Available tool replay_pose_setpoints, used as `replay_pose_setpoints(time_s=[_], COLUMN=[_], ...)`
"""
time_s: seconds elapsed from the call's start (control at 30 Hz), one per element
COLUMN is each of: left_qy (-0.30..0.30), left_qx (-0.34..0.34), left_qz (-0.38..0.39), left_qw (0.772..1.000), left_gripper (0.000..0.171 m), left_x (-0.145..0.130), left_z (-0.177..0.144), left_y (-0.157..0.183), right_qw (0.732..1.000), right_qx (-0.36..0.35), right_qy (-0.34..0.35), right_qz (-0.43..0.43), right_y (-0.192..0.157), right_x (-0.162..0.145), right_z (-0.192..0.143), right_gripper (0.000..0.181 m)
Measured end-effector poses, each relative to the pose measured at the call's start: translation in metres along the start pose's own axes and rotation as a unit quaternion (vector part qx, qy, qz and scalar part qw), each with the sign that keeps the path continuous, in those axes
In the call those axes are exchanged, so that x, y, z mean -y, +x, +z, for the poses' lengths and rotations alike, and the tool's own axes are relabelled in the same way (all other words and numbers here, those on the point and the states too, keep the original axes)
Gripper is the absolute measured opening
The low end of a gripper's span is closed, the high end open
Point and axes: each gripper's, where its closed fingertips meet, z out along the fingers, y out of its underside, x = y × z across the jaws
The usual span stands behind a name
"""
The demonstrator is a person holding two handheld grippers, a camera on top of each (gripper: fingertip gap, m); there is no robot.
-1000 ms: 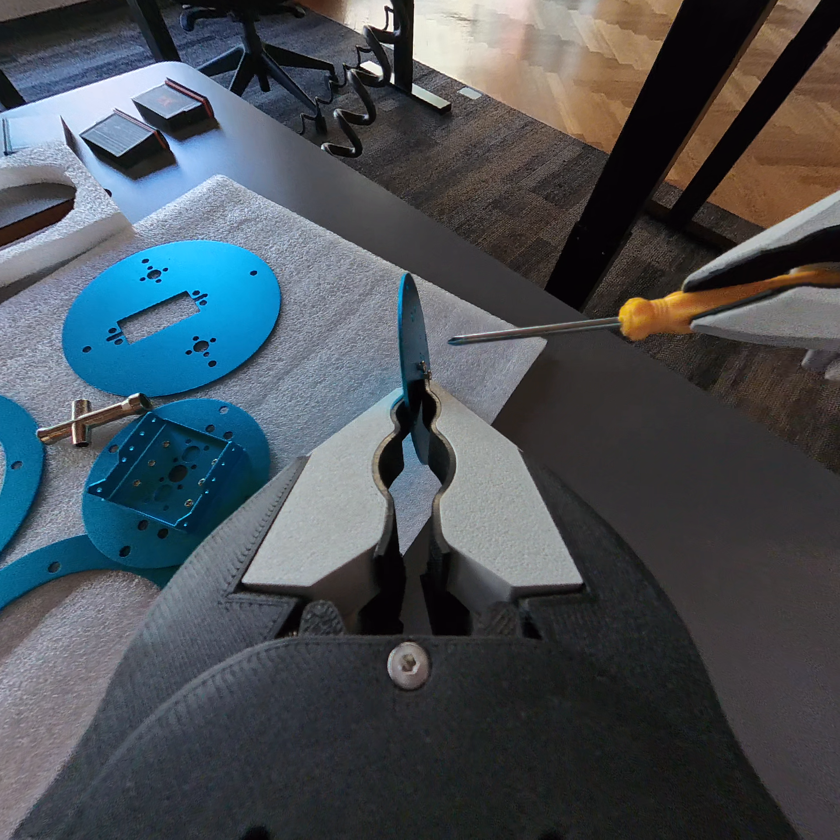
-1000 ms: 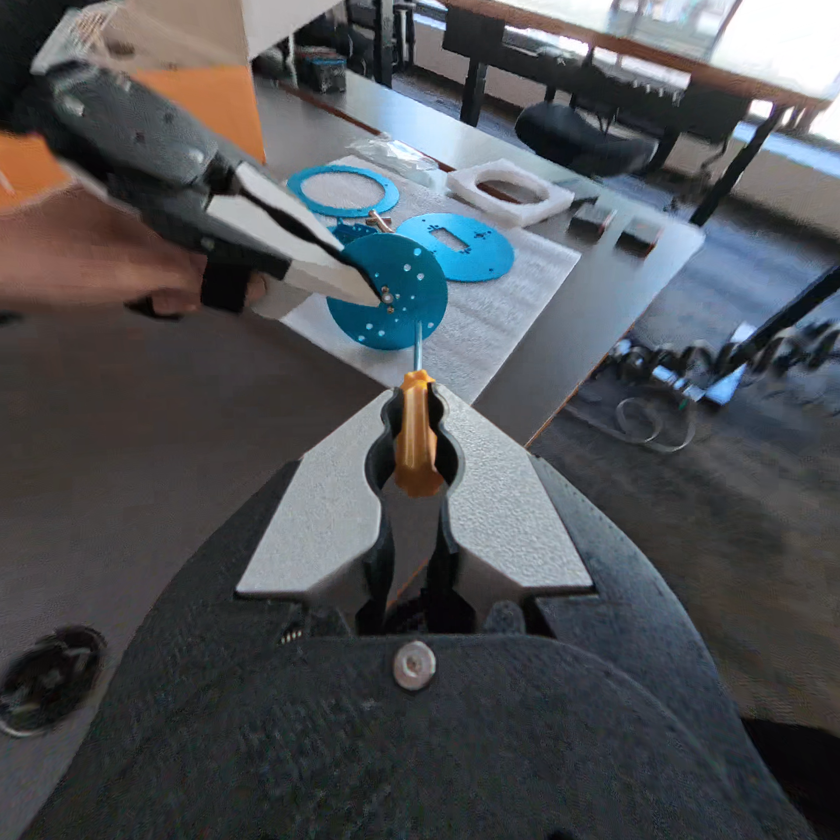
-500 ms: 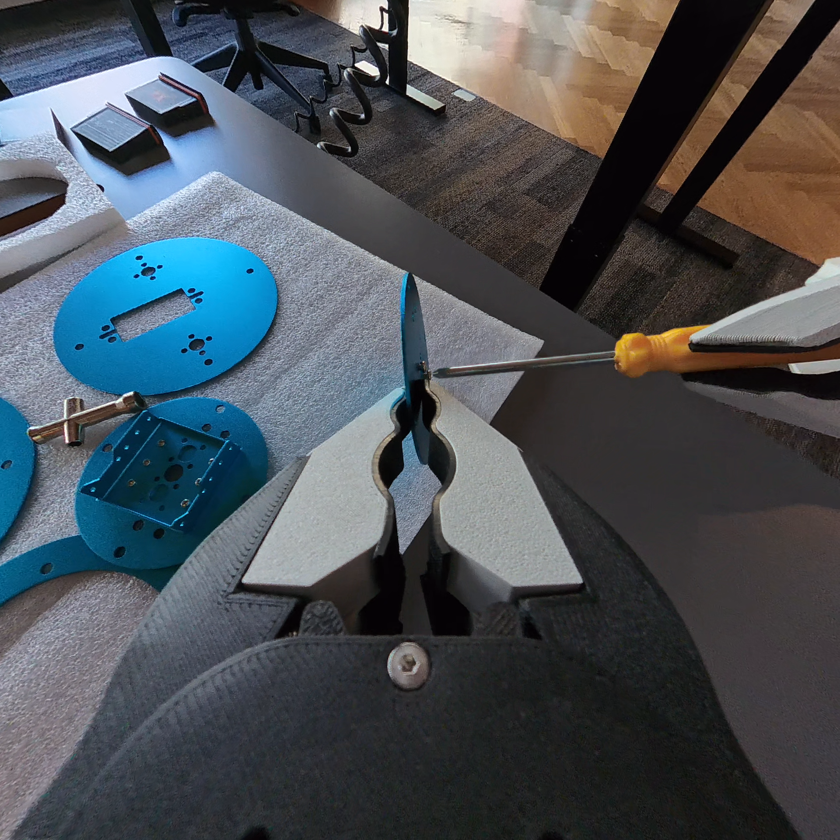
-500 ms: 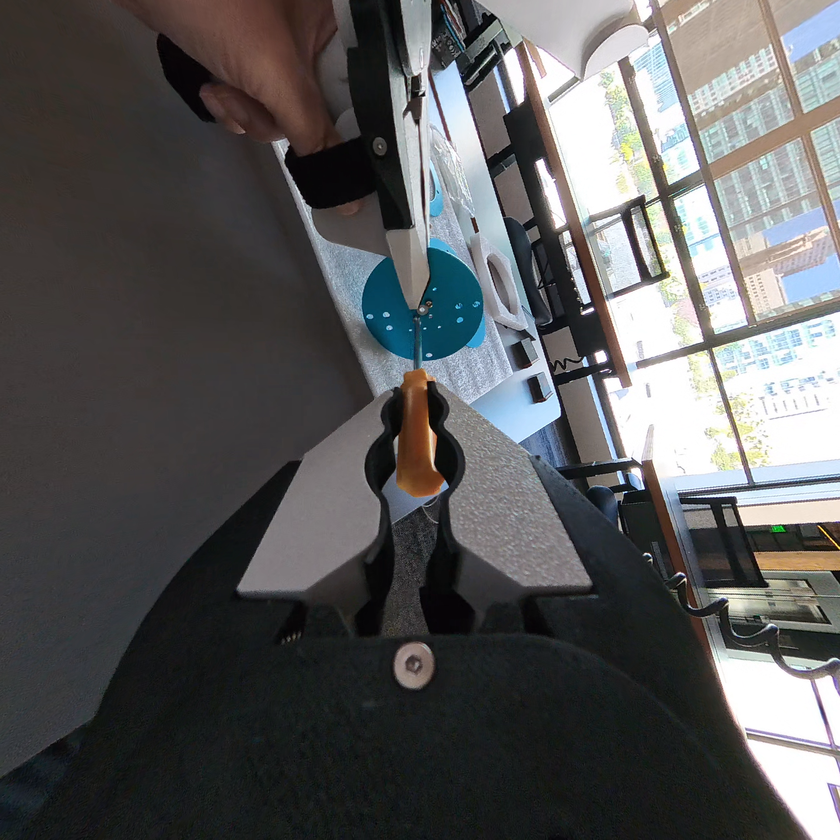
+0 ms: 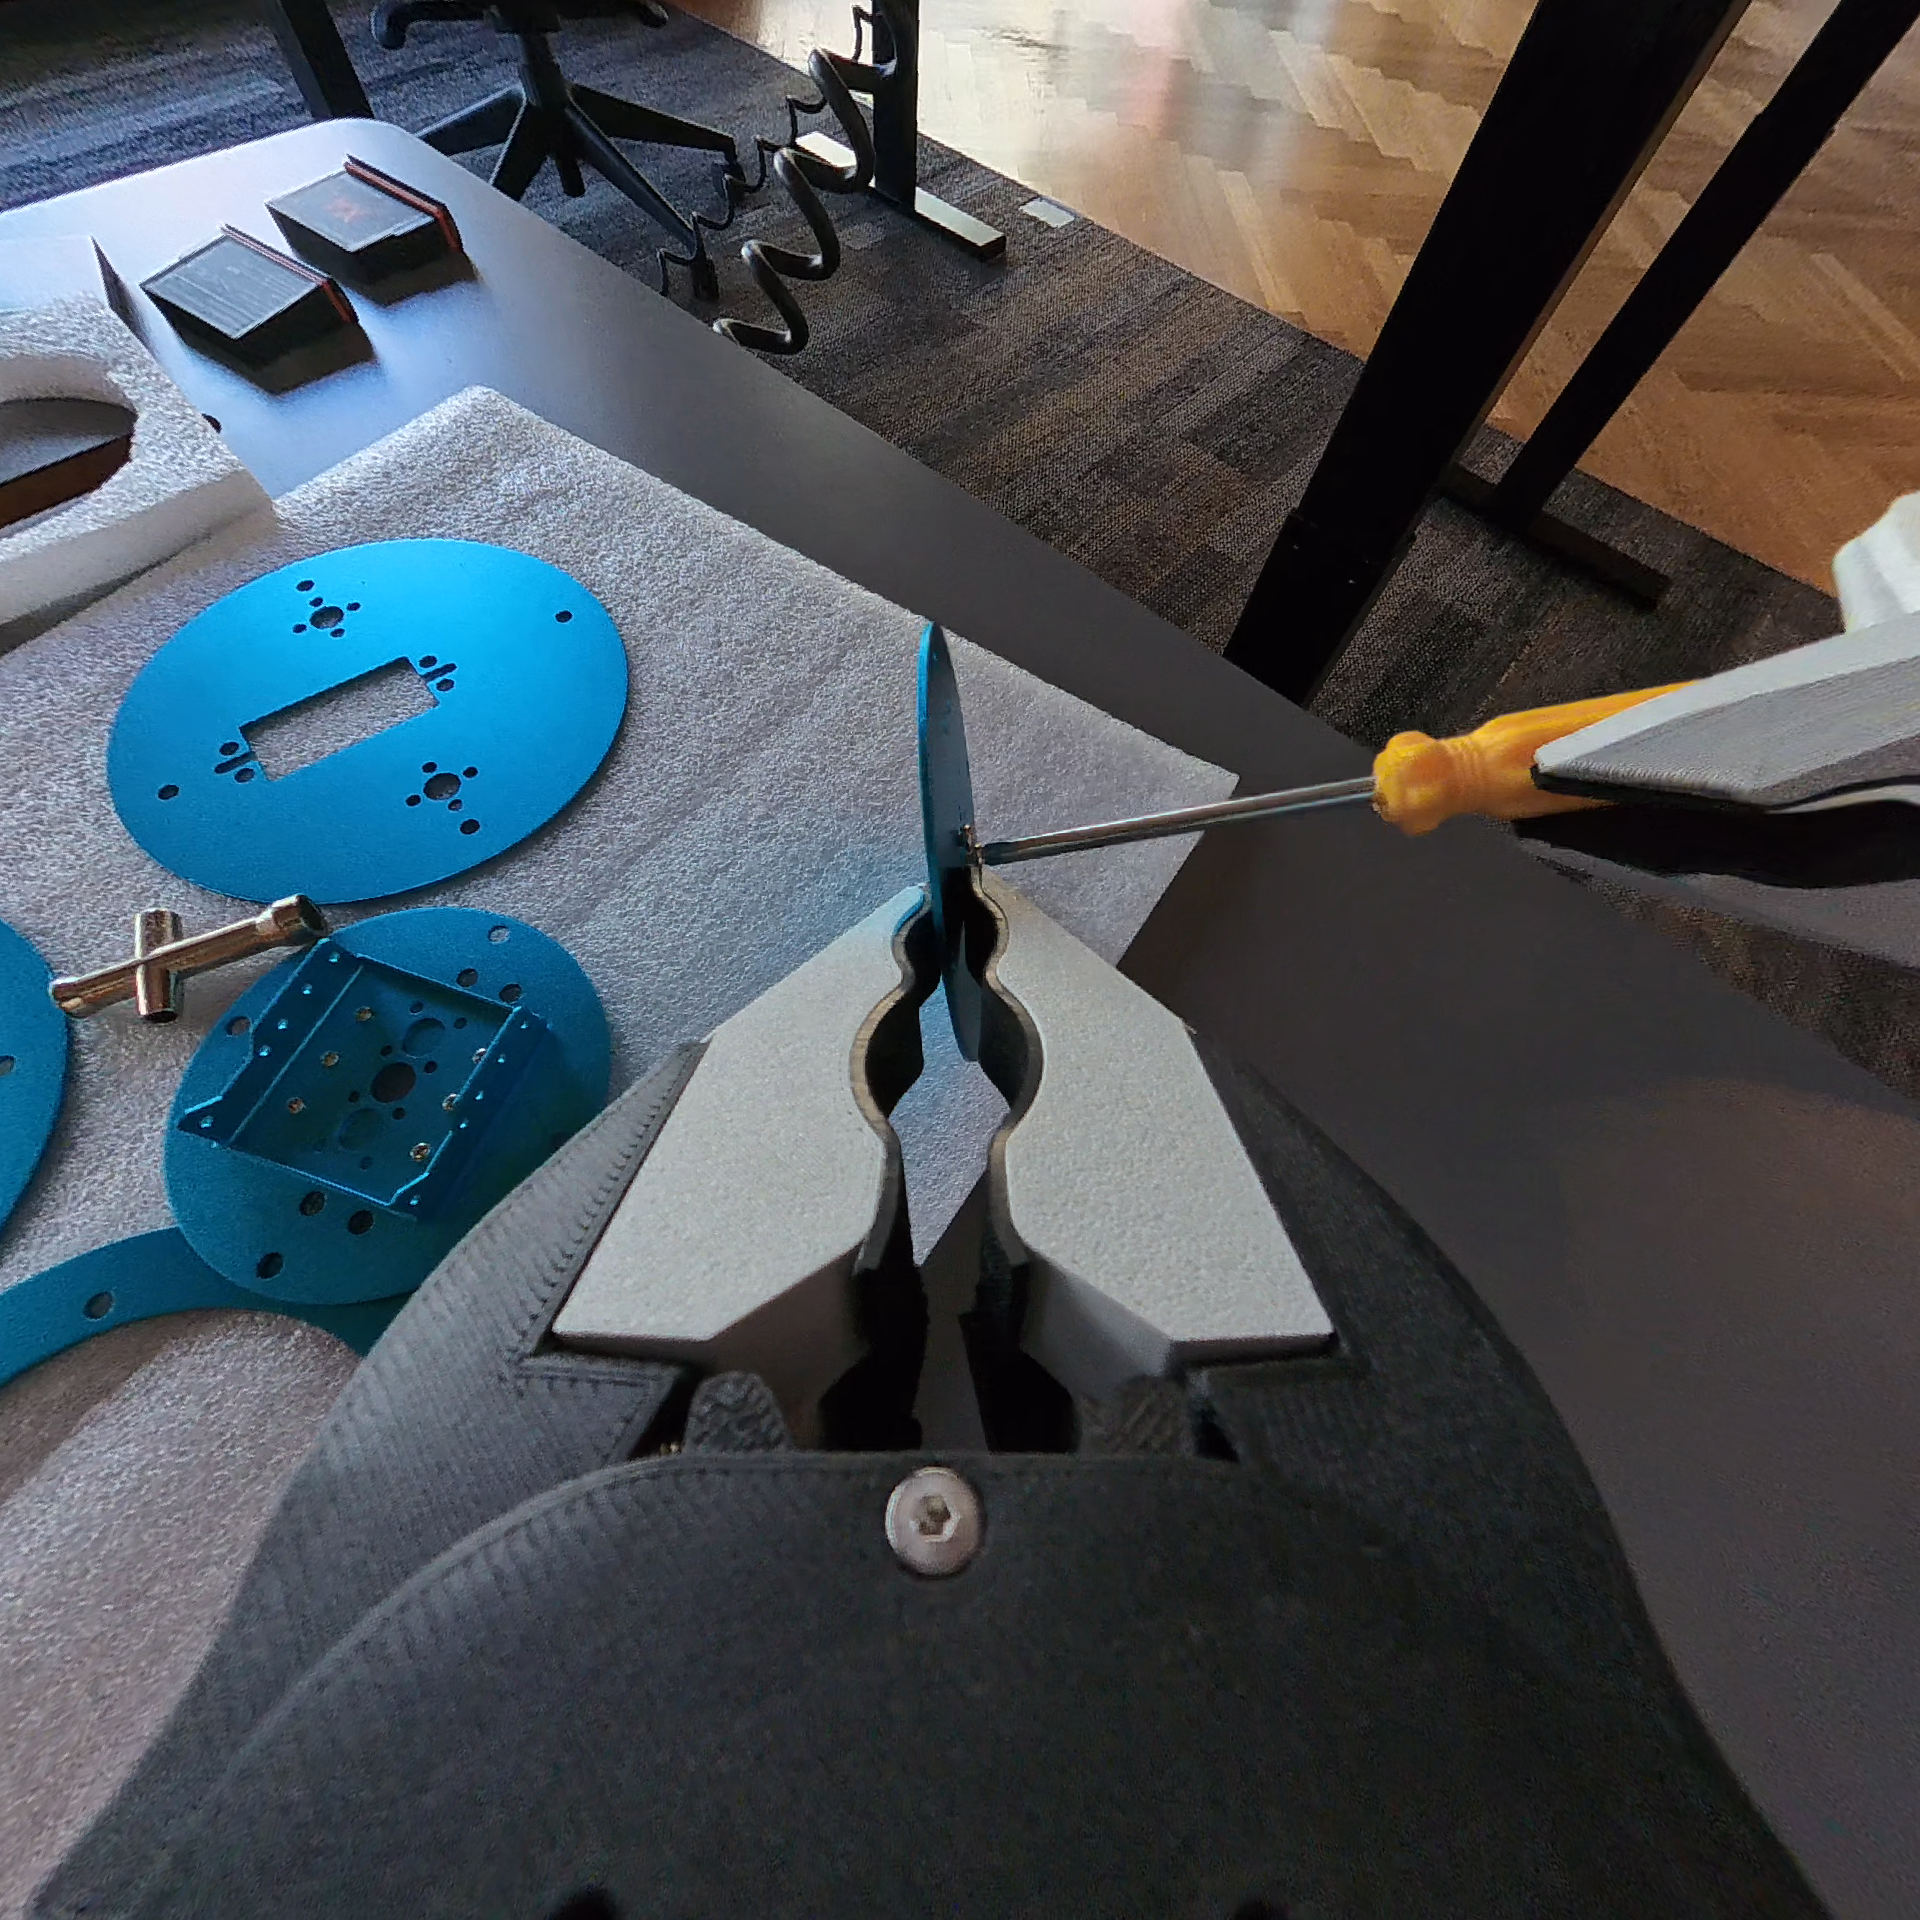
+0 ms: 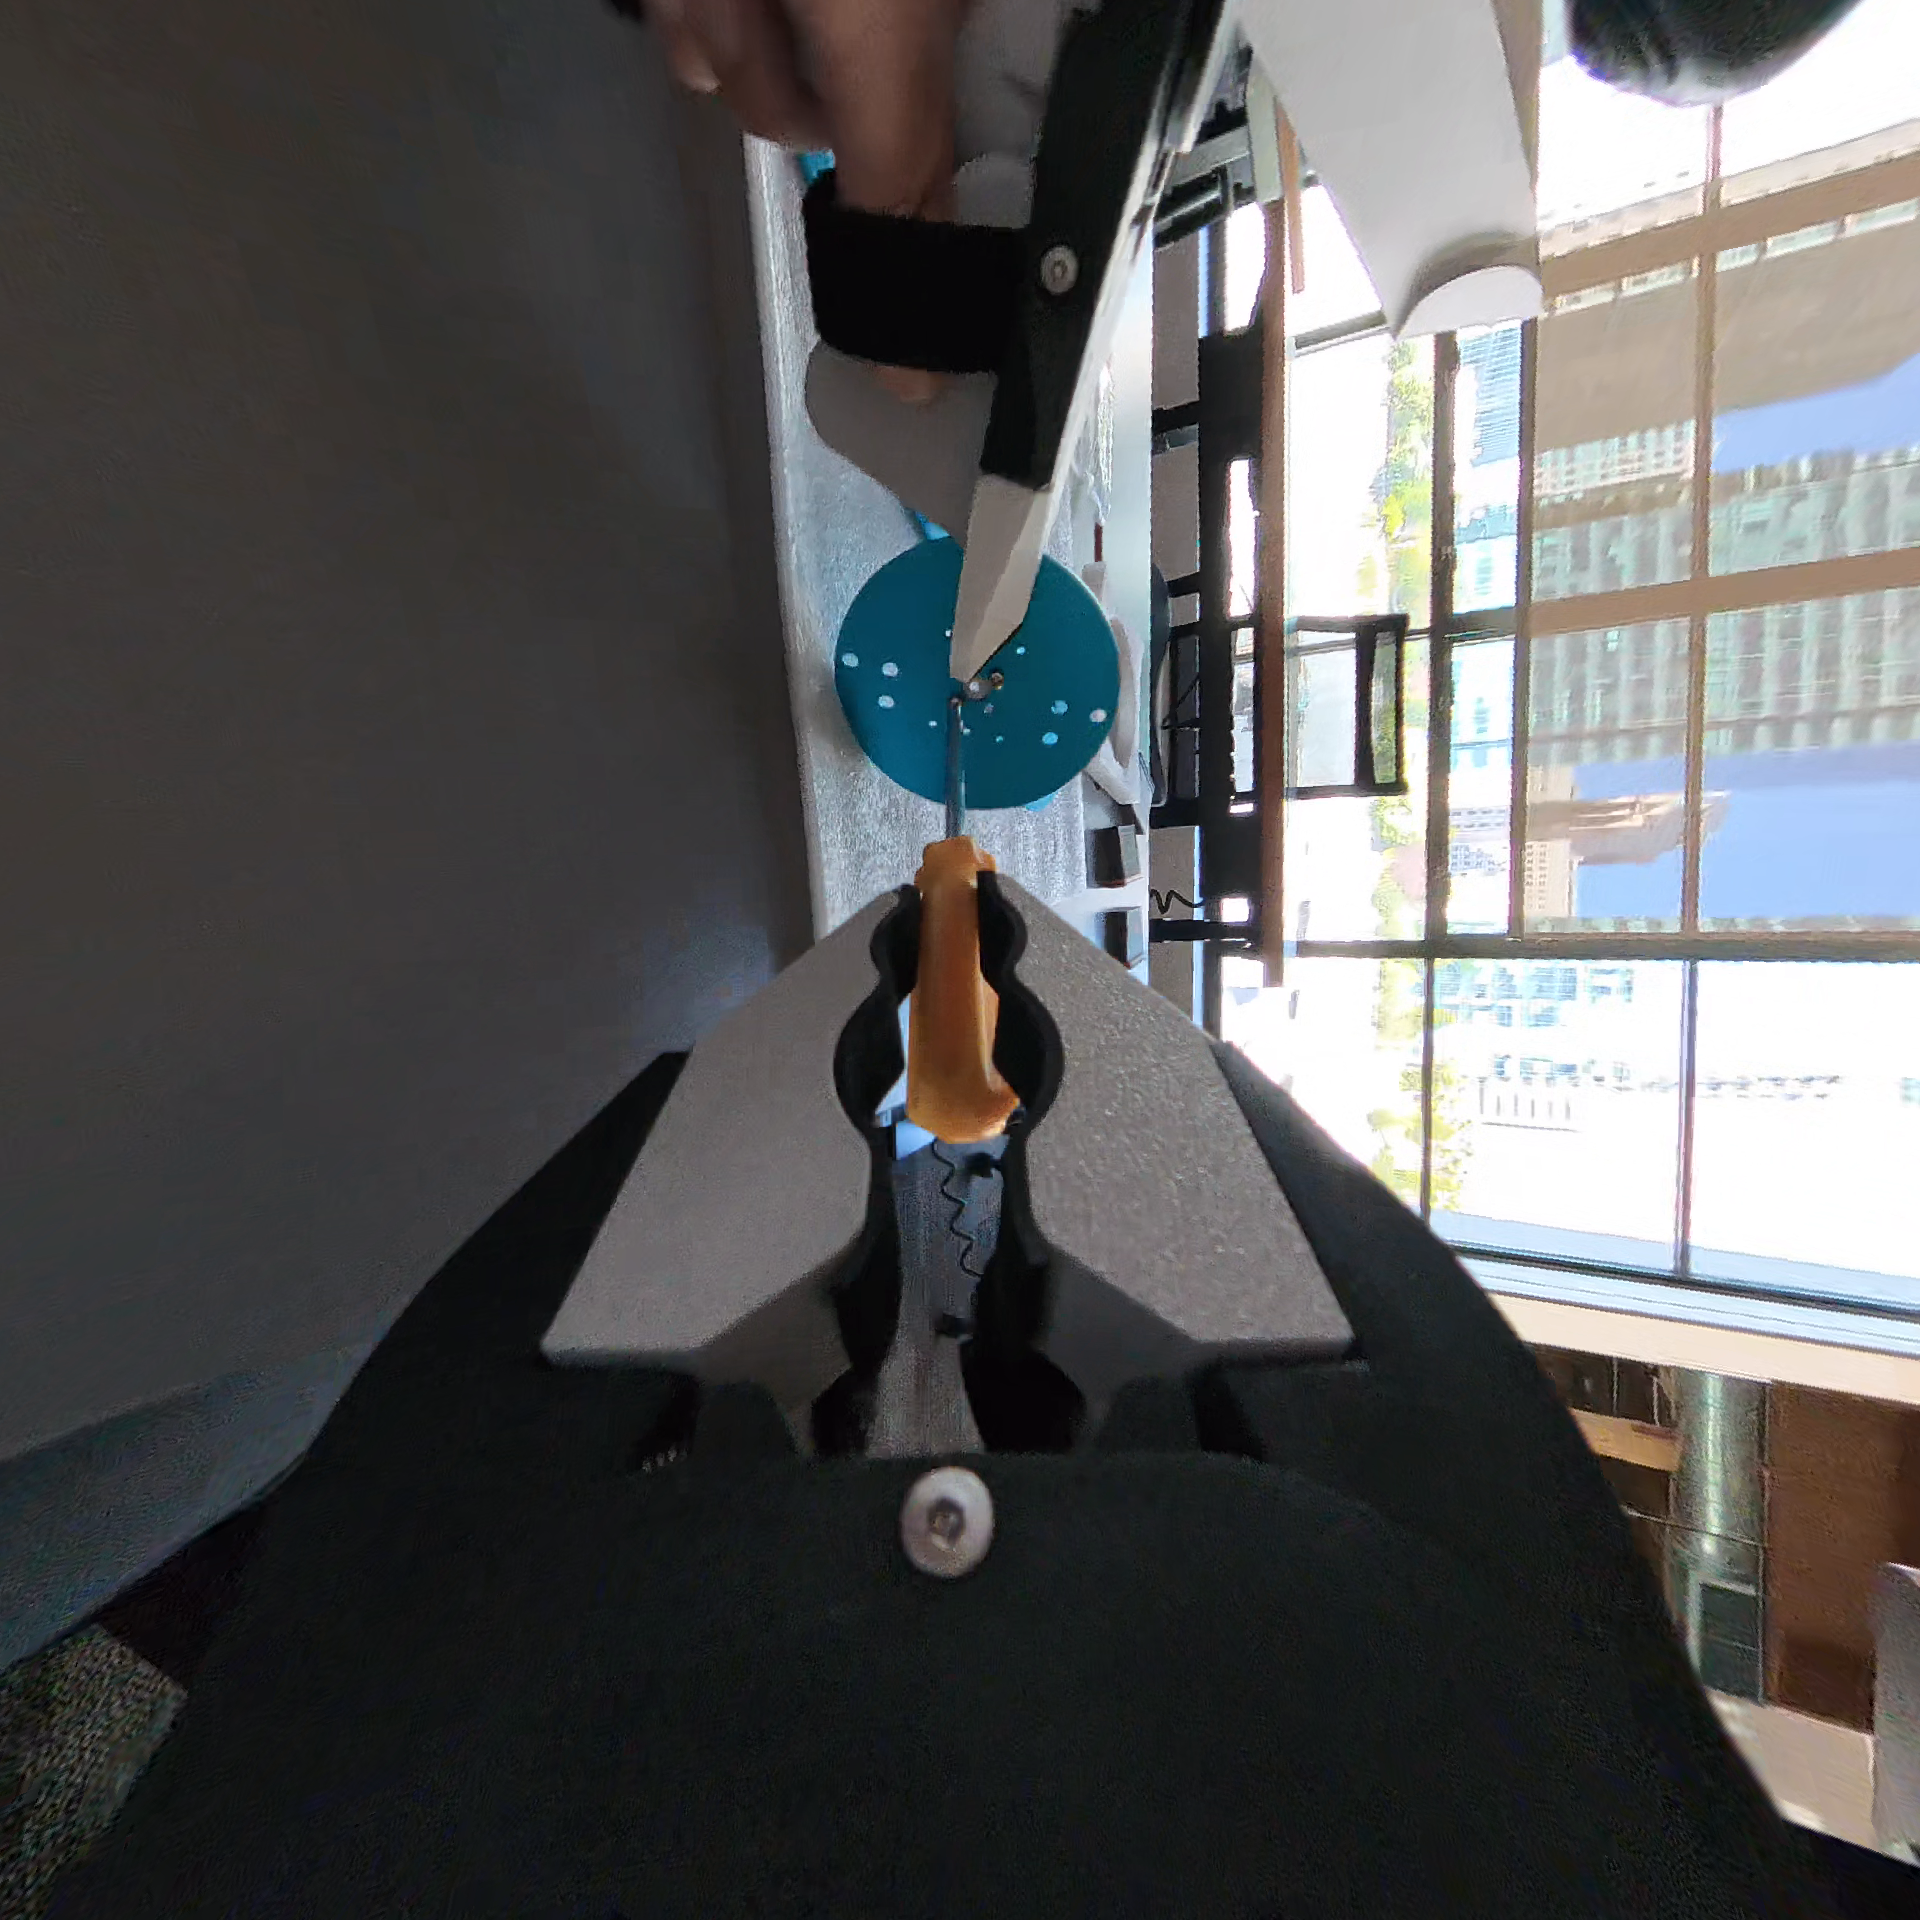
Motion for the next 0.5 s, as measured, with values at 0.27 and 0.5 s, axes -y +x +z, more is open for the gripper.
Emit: replay_pose_setpoints(time_s=[0.27, 0.5], left_qy=[0.002, -0.001], left_qx=[0.023, 0.038], left_qz=[0.012, 0.057], left_qw=[1.0, 0.998], left_gripper=[0.002, 0.002], left_x=[0.001, 0.002], left_z=[0.001, 0.002], left_y=[-0.001, 0.005], right_qw=[0.687, 0.169], right_qx=[0.118, 0.192], right_qy=[0.007, 0.096], right_qz=[0.716, 0.962], right_y=[-0.01, -0.007], right_x=[-0.007, 0.0], right_z=[0.003, -0.006], right_gripper=[0.009, 0.0])
